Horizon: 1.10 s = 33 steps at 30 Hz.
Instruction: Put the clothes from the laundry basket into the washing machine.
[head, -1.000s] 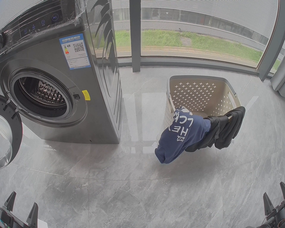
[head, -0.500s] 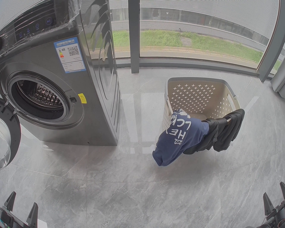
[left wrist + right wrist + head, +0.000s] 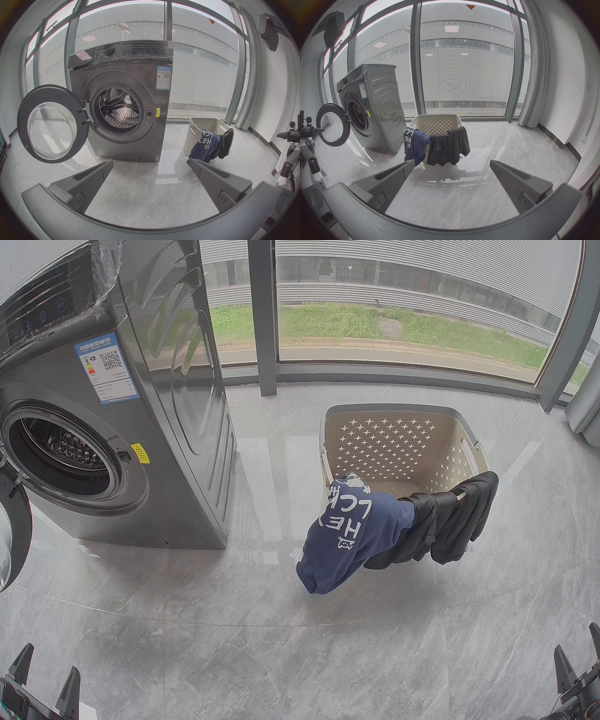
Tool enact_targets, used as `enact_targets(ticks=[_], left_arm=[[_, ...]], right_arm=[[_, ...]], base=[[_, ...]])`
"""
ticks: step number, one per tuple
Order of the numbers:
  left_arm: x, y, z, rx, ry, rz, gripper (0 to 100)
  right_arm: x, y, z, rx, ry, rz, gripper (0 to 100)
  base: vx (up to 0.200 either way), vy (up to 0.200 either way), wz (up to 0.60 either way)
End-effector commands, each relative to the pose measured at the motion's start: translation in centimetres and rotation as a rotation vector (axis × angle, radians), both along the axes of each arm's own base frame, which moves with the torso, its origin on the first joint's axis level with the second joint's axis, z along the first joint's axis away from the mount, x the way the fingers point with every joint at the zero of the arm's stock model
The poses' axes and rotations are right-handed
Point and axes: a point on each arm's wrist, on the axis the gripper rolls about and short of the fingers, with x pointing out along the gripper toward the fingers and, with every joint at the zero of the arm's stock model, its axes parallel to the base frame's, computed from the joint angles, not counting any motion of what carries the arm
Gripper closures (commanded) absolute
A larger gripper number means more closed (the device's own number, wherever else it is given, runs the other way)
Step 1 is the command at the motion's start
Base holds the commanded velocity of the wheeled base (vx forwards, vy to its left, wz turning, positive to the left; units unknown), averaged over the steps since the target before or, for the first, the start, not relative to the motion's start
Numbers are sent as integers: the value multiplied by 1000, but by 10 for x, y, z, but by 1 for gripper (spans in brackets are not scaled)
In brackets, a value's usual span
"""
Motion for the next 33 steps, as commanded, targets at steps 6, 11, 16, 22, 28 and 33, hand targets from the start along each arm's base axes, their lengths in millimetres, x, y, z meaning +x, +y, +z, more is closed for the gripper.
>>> enact_targets(ticks=[6,11,16,22,28,33], left_arm=[[0,0,-5,-1,1,-1,0],[0,0,-5,-1,-2,-1,0],[0,0,-5,-1,1,-1,0],[0,0,-5,-1,1,-1,0],[0,0,-5,1,0,1,0],[0,0,-5,1,0,1,0]], right_arm=[[1,0,-5,0,8,1,0],[1,0,-5,0,8,1,0],[1,0,-5,0,8,1,0],[1,0,-5,0,8,1,0],[1,0,-5,0,8,1,0],[1,0,-5,0,8,1,0]], base=[[0,-200,0],[0,-200,0],[0,-200,0],[0,-133,0],[67,0,0],[200,0,0]])
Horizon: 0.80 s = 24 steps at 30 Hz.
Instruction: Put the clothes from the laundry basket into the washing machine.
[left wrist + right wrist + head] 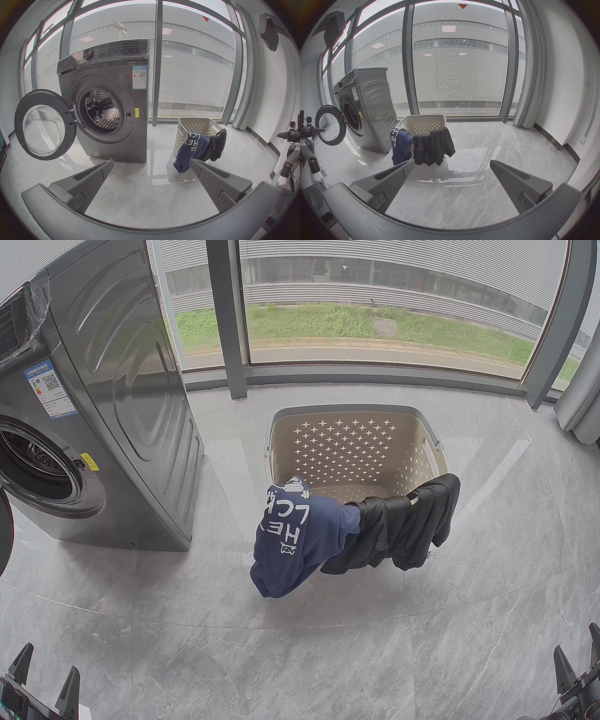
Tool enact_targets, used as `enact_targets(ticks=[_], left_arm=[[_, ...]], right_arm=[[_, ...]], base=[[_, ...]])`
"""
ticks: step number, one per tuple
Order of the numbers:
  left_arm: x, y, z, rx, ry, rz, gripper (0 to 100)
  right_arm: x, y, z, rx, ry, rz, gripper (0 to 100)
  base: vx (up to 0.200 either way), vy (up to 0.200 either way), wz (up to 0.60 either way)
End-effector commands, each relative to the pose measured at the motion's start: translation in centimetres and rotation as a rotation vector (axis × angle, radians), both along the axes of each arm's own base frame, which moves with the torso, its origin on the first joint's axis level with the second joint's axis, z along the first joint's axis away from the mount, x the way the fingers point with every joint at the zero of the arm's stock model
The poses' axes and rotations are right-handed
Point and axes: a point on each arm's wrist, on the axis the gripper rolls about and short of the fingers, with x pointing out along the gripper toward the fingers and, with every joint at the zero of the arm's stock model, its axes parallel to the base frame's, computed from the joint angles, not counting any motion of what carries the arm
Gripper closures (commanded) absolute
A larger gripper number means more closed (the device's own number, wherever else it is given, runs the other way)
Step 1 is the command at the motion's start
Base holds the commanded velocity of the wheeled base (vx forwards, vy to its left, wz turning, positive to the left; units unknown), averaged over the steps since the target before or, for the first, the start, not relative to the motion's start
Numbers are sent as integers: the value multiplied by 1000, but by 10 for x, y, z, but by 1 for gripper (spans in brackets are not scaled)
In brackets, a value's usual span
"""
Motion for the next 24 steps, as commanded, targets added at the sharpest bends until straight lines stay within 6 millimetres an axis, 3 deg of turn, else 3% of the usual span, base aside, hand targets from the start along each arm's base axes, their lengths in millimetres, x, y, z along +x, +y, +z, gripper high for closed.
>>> enact_targets(ticks=[1,11,24], left_arm=[[0,0,-5,-2,0,-1,0],[0,0,-5,0,-1,0,0],[0,0,-5,0,2,-1,0]], right_arm=[[1,0,-5,0,8,1,0],[1,0,-5,0,8,1,0],[1,0,-5,1,9,-1,0]], base=[[200,0,0],[20,0,0],[0,-185,0]])
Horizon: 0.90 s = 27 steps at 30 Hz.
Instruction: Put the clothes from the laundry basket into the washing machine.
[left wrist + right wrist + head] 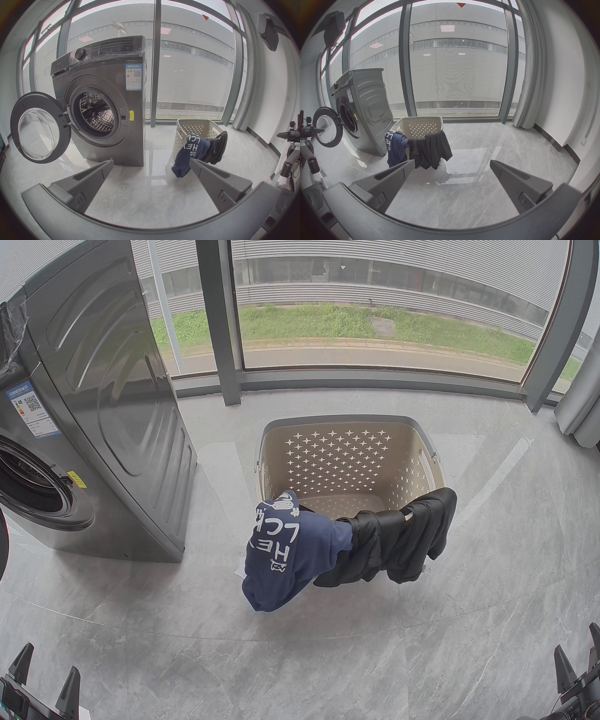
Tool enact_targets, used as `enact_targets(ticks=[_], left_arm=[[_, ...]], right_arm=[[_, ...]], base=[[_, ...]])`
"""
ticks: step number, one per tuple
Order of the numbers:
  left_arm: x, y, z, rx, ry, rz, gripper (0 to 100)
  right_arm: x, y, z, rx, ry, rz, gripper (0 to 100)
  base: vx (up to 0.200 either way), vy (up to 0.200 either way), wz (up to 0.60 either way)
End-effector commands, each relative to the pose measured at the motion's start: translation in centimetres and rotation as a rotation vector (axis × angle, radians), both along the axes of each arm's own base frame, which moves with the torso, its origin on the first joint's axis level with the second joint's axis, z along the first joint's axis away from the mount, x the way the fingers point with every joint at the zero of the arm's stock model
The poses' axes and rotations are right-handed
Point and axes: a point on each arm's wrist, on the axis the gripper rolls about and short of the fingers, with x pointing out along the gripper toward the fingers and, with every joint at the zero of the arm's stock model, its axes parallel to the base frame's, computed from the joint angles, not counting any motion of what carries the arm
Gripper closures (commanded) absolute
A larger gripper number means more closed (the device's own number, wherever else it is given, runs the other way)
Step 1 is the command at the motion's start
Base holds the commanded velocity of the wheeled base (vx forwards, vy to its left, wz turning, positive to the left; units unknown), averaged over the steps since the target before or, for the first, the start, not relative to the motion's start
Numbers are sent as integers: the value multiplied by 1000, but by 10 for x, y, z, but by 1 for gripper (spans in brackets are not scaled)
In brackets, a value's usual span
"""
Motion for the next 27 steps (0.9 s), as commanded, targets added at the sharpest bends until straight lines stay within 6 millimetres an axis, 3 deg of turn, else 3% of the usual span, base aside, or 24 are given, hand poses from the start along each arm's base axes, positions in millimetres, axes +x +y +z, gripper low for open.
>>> enact_targets(ticks=[1,11,20,27], left_arm=[[0,0,-5,-1,1,-1,0],[0,0,-5,-1,1,-1,0],[0,0,-5,-1,1,1,0],[0,0,-5,-1,0,1,0]], right_arm=[[1,0,-5,1,8,0,0],[1,0,-5,-1,8,2,0],[1,0,-5,-1,8,2,0],[1,0,-5,-1,8,2,0]], base=[[0,0,0],[0,0,0],[200,0,0],[0,-29,0]])
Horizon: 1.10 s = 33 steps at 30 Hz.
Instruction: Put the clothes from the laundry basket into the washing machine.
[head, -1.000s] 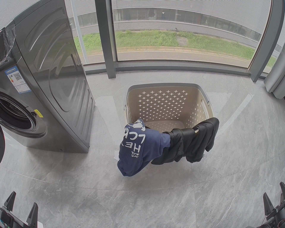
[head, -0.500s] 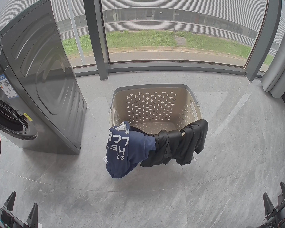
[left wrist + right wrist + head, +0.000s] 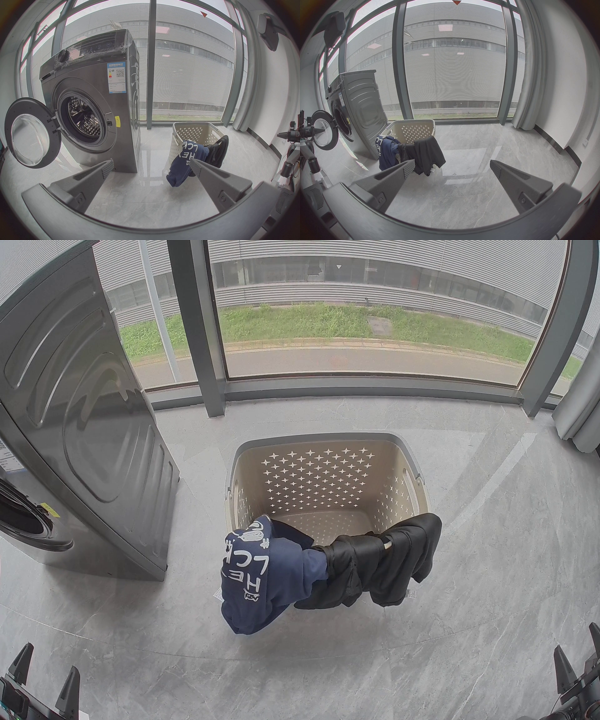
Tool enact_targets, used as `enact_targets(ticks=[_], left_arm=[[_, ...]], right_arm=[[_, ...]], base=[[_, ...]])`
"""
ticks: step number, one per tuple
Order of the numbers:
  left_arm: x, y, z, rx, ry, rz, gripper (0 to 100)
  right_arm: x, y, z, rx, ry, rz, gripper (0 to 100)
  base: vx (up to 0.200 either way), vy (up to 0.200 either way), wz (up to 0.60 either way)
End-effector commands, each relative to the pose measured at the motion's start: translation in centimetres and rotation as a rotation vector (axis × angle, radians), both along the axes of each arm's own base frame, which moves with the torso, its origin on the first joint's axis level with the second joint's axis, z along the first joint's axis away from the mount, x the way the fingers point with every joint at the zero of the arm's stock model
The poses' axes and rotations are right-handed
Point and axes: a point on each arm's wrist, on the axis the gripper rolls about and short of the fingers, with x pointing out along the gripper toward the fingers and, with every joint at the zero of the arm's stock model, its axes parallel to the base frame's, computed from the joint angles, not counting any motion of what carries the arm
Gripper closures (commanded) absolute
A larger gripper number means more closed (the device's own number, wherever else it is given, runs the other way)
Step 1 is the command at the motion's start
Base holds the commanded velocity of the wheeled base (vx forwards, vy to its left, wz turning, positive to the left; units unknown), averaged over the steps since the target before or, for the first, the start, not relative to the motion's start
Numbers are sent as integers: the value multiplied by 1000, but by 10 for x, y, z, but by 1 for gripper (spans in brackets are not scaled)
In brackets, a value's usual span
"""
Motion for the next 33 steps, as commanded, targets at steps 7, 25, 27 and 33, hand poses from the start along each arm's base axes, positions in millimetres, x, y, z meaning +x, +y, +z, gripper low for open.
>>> enact_targets(ticks=[7,25,27,33], left_arm=[[0,0,-5,-1,2,1,0],[0,0,-5,-1,2,-1,0],[0,0,-5,-3,0,-1,0],[0,0,-5,-3,2,-1,0]], right_arm=[[1,0,-5,0,8,0,0],[0,0,-5,-22,1,8,0],[0,0,-5,-22,0,8,0],[-10,0,33,-13,-152,20,0]], base=[[0,-143,0],[22,0,0],[100,0,0],[0,0,0]])
